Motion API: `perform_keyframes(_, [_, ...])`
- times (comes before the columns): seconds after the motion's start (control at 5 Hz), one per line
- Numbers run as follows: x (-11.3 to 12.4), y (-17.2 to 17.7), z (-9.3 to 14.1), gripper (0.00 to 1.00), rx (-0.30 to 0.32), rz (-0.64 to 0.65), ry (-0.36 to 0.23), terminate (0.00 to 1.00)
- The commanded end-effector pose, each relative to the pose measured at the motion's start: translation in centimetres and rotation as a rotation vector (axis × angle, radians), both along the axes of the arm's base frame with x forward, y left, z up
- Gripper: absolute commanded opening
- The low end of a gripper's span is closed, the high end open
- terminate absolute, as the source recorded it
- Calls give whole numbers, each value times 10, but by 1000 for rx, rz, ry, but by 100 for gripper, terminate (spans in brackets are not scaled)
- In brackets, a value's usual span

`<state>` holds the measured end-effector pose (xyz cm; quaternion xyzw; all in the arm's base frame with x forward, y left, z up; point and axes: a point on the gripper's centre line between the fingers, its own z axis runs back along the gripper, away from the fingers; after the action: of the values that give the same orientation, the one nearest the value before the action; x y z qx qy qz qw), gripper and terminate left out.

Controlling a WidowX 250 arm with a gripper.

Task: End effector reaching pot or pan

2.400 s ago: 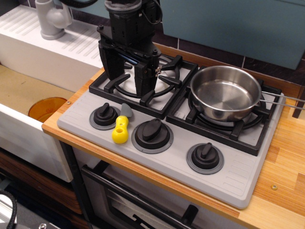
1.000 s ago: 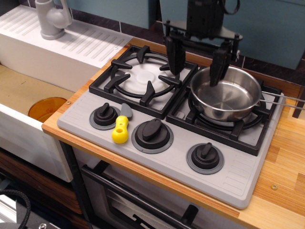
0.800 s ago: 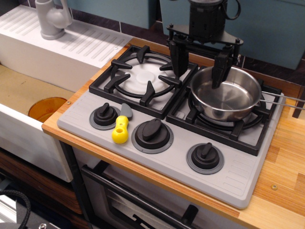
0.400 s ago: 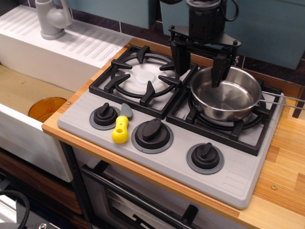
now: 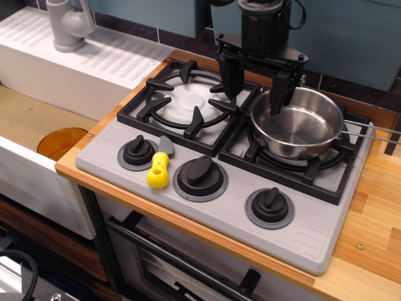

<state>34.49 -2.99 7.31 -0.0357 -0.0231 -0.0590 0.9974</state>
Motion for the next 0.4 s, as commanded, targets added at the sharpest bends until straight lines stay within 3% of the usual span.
perform_keyframes(0.0, [16, 0, -21, 100, -29, -34, -92, 0])
perform_keyframes(0.2, [19, 3, -21, 100, -33, -42, -92, 0])
